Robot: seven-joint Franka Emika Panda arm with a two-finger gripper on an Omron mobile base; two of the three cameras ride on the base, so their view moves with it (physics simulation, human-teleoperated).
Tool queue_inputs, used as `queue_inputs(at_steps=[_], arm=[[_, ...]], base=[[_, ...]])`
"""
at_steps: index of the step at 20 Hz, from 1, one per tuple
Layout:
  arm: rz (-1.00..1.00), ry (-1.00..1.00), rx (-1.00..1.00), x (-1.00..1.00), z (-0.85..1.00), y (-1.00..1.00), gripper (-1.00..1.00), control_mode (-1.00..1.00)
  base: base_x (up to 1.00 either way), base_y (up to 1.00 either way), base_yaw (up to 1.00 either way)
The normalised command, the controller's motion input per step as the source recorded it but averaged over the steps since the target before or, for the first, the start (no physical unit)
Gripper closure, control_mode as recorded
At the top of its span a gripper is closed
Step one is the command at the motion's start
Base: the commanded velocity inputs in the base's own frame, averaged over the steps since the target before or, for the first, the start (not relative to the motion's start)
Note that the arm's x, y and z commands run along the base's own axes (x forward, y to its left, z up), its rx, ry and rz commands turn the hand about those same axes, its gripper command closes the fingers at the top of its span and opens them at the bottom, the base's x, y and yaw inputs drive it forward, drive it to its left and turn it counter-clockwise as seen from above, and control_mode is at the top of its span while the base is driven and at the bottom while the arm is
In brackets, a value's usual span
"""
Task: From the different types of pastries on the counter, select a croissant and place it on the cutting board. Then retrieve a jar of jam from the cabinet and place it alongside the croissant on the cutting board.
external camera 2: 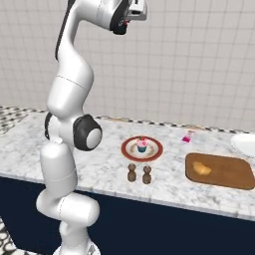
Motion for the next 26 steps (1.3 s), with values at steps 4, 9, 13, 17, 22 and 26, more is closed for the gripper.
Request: queue_inputs(at_steps=[4,9,13,17,22,26], arm=[[0.0,0.0,0.0,0.0,0.0,0.0,1.0,1.0],[0.0,0.0,0.0,0.0,0.0,0.0,1.0,1.0],[0.0,0.0,0.0,0.0,0.0,0.0,1.0,1.0],[0.0,0.0,0.0,0.0,0.0,0.0,1.0,1.0],[0.0,0.0,0.0,0.0,0.0,0.0,1.0,1.0],[0.0,0.0,0.0,0.0,0.0,0.0,1.0,1.0]], base=[[0.75,-0.02,-0.1],[0.44,0.0,-0.04],[-0.09,-0.07,-0.01],[-0.14,-0.83,0.0],[-0.06,-0.85,0.02],[-0.06,-0.98,0.07]])
